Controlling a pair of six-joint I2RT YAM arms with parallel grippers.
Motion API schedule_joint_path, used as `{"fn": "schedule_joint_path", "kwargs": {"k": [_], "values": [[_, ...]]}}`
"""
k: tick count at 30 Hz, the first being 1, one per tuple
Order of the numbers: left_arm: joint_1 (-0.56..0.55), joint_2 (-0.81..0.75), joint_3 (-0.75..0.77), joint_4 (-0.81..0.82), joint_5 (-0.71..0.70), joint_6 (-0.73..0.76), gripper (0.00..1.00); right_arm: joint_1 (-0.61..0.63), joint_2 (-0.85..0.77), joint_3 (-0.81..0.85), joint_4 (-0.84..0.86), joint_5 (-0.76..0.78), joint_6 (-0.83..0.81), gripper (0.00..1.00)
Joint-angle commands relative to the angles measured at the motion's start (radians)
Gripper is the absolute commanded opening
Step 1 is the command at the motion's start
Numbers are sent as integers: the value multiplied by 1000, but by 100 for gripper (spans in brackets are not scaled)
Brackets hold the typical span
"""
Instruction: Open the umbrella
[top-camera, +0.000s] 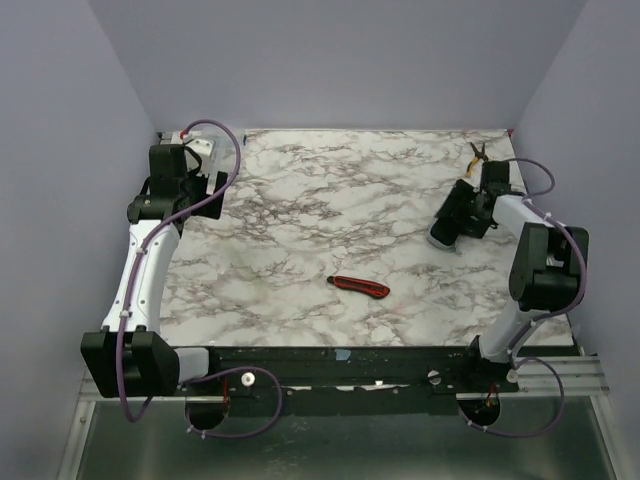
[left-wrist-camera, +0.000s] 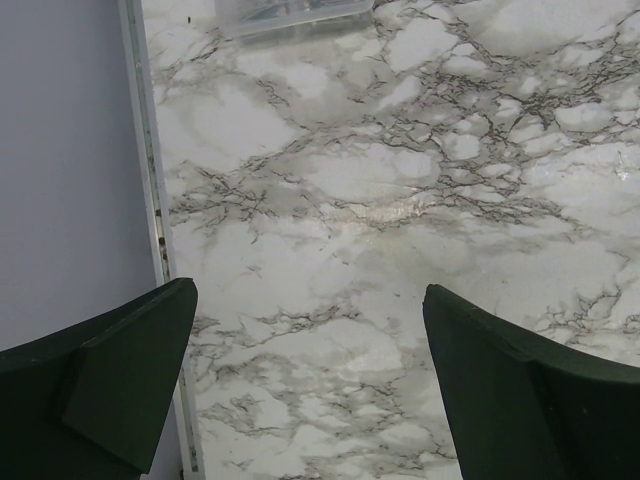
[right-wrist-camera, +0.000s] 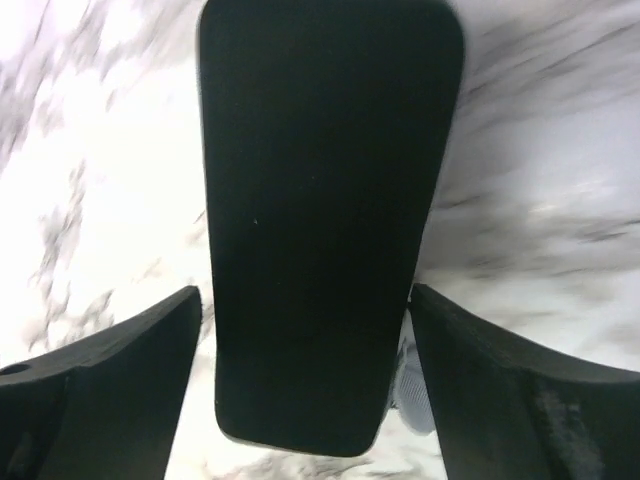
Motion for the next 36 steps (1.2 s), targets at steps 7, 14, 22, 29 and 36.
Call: {"fn": "schedule_joint_path", "kwargs": {"k": [7, 14, 22, 29, 36], "values": [[-3, -38, -10, -28, 65, 12, 99, 189, -30, -23, 13, -447, 90, 100], [-3, -34, -1, -45, 126, 7, 99, 163, 64, 356, -500, -479, -603, 100], [-5, -41, -10, -44, 207, 22, 99, 102, 247, 617, -560, -304, -763, 96], [-8, -48, -23, -62, 221, 24, 98, 101, 385, 686, -678, -512, -740, 97], [-8, -94, -65, -67, 270, 42, 99, 115, 325, 462, -594, -725, -622, 95]]}}
